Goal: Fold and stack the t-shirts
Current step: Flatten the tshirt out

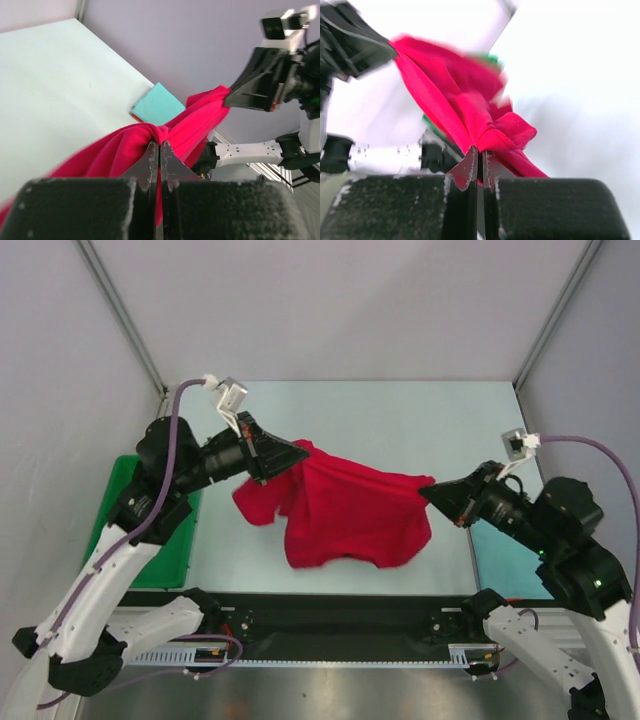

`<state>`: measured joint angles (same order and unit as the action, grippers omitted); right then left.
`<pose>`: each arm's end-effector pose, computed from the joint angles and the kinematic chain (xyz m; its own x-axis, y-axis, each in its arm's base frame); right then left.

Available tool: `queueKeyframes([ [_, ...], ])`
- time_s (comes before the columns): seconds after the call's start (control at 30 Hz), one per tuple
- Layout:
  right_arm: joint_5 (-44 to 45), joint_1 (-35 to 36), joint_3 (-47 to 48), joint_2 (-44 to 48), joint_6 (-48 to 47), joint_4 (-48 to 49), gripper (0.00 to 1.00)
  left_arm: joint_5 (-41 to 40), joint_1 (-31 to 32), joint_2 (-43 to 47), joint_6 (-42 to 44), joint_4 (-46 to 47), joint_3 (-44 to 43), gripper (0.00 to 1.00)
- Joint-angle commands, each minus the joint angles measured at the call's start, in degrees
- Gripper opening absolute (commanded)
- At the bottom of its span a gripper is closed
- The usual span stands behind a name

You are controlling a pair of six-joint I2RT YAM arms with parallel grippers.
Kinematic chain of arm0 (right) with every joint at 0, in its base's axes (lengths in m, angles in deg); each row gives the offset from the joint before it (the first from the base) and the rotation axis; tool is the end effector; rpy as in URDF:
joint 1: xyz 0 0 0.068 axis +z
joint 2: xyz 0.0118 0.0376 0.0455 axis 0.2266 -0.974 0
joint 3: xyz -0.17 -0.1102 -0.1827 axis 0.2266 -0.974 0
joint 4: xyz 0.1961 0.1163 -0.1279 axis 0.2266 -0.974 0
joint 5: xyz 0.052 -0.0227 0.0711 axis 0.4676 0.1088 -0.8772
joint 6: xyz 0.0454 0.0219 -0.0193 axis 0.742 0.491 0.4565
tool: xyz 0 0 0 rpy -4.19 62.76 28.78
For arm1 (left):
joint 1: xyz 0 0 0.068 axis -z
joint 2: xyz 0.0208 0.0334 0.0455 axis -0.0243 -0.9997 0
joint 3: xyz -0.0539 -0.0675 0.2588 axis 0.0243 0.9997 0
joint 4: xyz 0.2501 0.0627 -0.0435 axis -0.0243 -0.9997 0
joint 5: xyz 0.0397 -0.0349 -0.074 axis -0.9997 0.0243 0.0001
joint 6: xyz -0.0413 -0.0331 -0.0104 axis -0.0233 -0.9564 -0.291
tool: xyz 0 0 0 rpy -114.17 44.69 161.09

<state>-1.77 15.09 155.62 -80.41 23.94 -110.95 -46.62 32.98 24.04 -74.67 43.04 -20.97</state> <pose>0.0771 0.0551 0.4352 -0.4786 0.2999 -0.8253 -0.5761 0.6021 0.5528 0.1389 -0.1143 0.4700 -0.4261 -0.2068 -0.8807 0.7624 0.4419 -0.4726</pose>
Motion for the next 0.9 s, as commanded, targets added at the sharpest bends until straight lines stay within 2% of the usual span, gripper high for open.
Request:
queueKeyframes([
  [0.0,11.47,-0.06,2.81,1.38,0.93,1.45,0.0,4.05,0.0,-3.46,-3.67,6.66,-3.59,0.0],
  [0.1,17.62,-0.32,1.93,-4.84,-0.04,5.4,0.0,0.63,-0.09,-8.19,-1.66,2.1,-5.61,0.0],
  [0.13,19.12,-0.85,2.02,-8.0,-1.52,7.24,0.0,-4.17,-0.18,-9.95,-0.95,-3.48,-6.84,0.0],
  [0.17,19.04,-2.94,3.32,-14.73,-2.06,7.69,0.0,-6.4,-0.53,-14.32,0.79,-6.24,-8.07,0.0],
  [0.2,18.26,-5.05,4.03,-19.06,-2.5,8.22,0.0,-9.12,-0.97,-16.97,1.42,-9.31,-11.39,0.0],
  [0.27,9.58,-10.05,6.39,-27.15,-1.72,11.99,0.0,-14.66,-3.95,-23.2,3.69,-17.84,-15.01,0.0],
  [0.3,7.73,-14.6,8.5,-37.02,-0.84,12.18,0.0,-16.51,-5.53,-30.03,4.06,-21.09,-19.37,0.08],
  [0.33,5.53,-16.04,10.96,-41.9,-0.66,11.4,0.0,-20.7,-9.37,-34.53,4.06,-28.08,-22.12,0.47],
  [0.37,5.51,-17.27,20.38,-48.22,-0.92,8.6,0.19,-21.27,-11.15,-38.23,4.59,-31.11,-24.84,0.57],
  [0.4,5.42,-18.07,25.78,-58.46,-1.97,1.09,0.29,-20.66,-12.91,-44.01,5.9,-33.92,-30.7,0.58],
  [0.43,5.42,-18.16,31.14,-64.04,-3.8,-3.68,0.35,-20.74,-14.66,-44.5,6.95,-34.38,-31.8,0.63],
  [0.5,7.43,-17.9,43.35,-70.49,-7.94,-14.04,0.46,-21.27,-15.21,-43.46,8.45,-31.59,-29.01,0.7],
  [0.53,8.05,-17.47,44.02,-72.69,-8.91,-15.23,0.48,-20.92,-15.12,-42.41,9.68,-29.66,-28.13,0.71],
  [0.57,8.41,-17.37,42.64,-72.19,-9.7,-15.59,0.51,-19.44,-14.95,-41.62,10.12,-28.86,-25.34,0.71],
  [0.63,8.33,-17.29,30.28,-65.21,-9.89,-10.78,0.56,-15.67,-14.42,-38.38,11.7,-24.39,-20.94,0.71],
  [0.67,7.63,-17.55,25.36,-61.76,-9.36,-8.41,0.63,-12.69,-14.07,-37.31,13.1,-22.8,-18.48,0.71],
  [0.7,7.01,-17.98,14.52,-58.94,-8.31,-4.73,0.66,-8.83,-13.46,-36.26,13.38,-20.61,-14.01,0.71],
  [0.8,4.02,-19.83,1.88,-48.39,-8.21,-1.28,0.67,-8.17,-7.23,-31.51,13.99,-16.31,-5.9,0.71],
  [0.83,3.93,-20.44,-4.34,-45.85,-8.65,-1.18,0.67,-8.0,-3.21,-30.72,12.6,-15.24,-4.14,0.72],
  [0.87,3.93,-21.93,-6.66,-42.25,-8.92,-1.09,0.67,-7.48,-1.34,-29.58,11.37,-13.92,-0.91,0.72],
])
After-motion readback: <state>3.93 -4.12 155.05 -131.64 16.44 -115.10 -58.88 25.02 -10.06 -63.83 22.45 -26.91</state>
